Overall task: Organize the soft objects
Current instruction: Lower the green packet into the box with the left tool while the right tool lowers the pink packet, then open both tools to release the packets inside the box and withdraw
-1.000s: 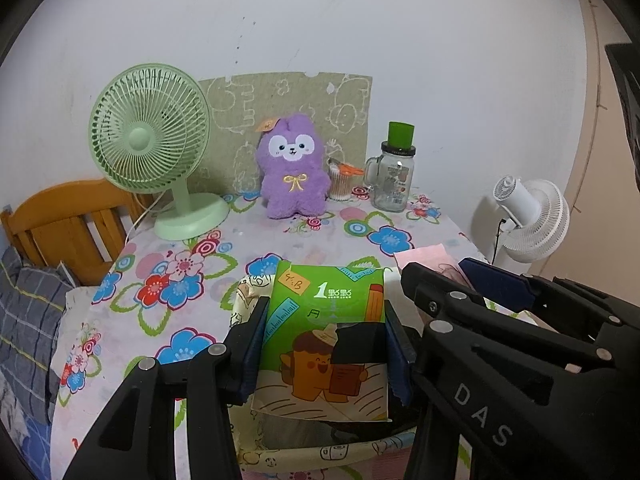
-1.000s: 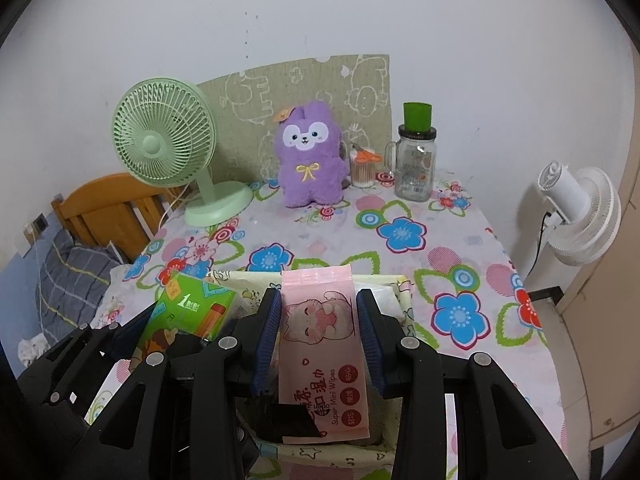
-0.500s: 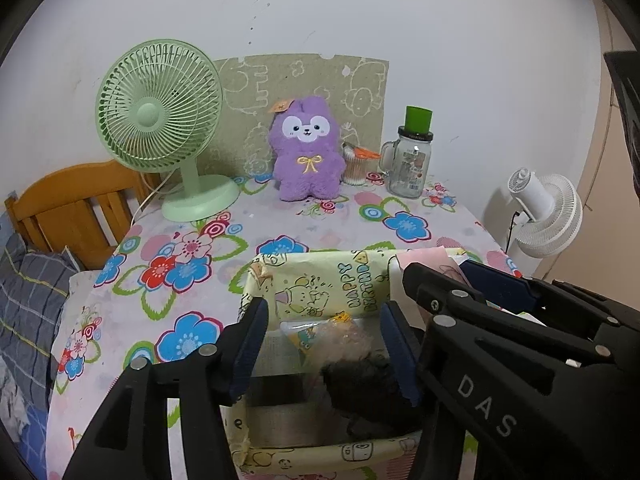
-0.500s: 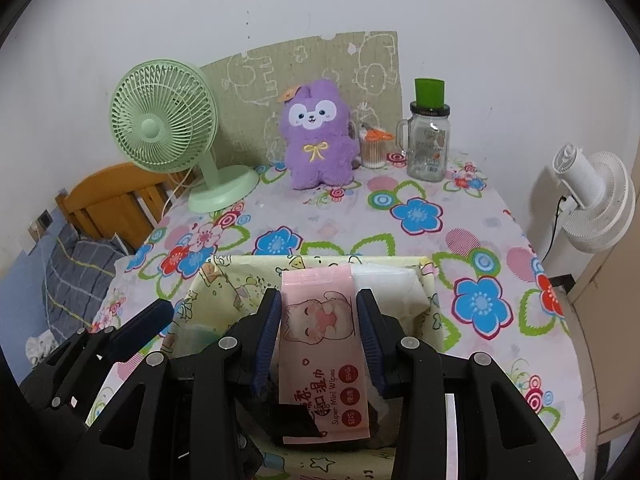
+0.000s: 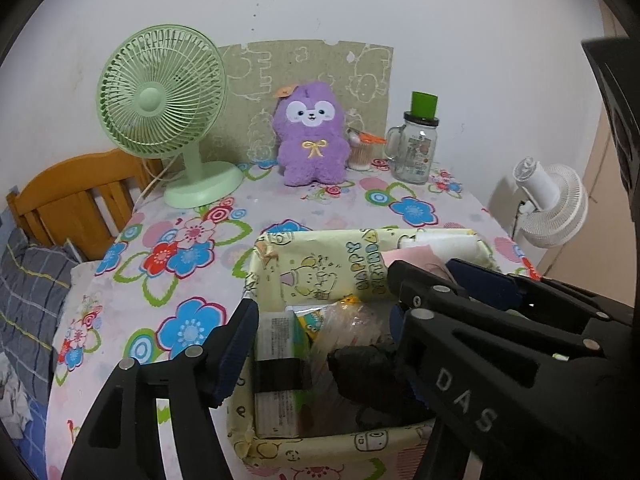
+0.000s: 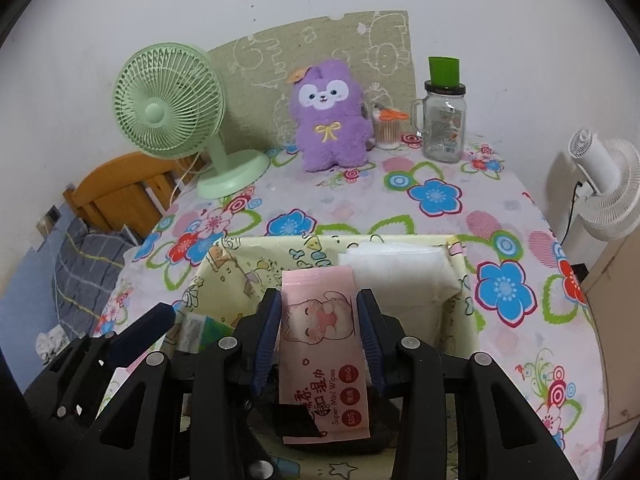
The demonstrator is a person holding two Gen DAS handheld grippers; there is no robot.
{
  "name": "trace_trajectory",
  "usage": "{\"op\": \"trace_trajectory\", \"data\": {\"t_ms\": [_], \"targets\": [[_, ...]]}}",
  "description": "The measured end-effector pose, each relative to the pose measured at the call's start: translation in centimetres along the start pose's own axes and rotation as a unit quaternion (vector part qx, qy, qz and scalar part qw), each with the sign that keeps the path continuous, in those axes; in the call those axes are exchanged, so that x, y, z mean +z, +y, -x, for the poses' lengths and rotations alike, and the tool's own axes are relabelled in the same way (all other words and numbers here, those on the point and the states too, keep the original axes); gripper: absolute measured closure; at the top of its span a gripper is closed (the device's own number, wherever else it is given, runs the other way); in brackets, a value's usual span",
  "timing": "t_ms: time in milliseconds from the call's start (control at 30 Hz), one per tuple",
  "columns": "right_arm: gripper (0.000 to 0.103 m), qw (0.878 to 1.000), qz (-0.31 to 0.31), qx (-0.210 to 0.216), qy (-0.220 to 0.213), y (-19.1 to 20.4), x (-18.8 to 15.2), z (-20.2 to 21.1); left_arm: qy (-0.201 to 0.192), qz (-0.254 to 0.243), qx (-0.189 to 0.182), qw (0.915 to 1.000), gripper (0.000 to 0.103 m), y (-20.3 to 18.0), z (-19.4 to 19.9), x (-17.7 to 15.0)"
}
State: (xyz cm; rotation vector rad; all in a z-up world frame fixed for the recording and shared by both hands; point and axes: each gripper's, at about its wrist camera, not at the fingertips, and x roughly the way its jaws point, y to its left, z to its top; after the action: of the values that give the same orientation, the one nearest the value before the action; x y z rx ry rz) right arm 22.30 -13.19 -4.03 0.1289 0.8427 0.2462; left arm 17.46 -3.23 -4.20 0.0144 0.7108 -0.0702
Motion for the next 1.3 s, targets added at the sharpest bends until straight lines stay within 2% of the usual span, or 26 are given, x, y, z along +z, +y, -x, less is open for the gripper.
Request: {"op": "trace_trajectory", "data": {"t_ms": [200,267,333,433,600,833,1300], "targets": [[0.059,1.0,-0.001,0.011,0.007,0.0,-0.1,-0.4,0.006,0.007,0.0,1.0,0.03,0.4,-0.1,-0.2],[0.055,1.0,0.0,0.008,0.009,0.0,-0.2,-0.3,0.006,0.004,0.0,1.0,0.03,0.5,-0.1,-0.3],[0.042,1.0,0.001,0.0,0.007,-0.1,-0.2,-0.2,0.006,0.006,0.0,1.0,0.03,0.6,-0.1,-0.3],[0.034,1.0,-0.008,0.0,0.003,-0.5,-0.4,0.2,0.003,0.009,-0.001,1.0,0.03,0.8,0.2,-0.3],[0.033,1.0,-0.007,-0.008,-0.002,-0.6,-0.7,1.0,-0.002,0.004,-0.004,1.0,0.028,0.5,0.8,-0.4],[0.026,1.0,-0.008,-0.024,-0.016,-1.0,-1.3,2.3,-0.01,0.001,-0.011,0.9999,0.026,0.1,1.6,-0.8],[0.018,0.998,-0.012,-0.044,-0.038,-2.3,-3.0,5.6,-0.026,-0.011,-0.021,0.9994,0.014,-1.4,3.9,-1.9]]}}
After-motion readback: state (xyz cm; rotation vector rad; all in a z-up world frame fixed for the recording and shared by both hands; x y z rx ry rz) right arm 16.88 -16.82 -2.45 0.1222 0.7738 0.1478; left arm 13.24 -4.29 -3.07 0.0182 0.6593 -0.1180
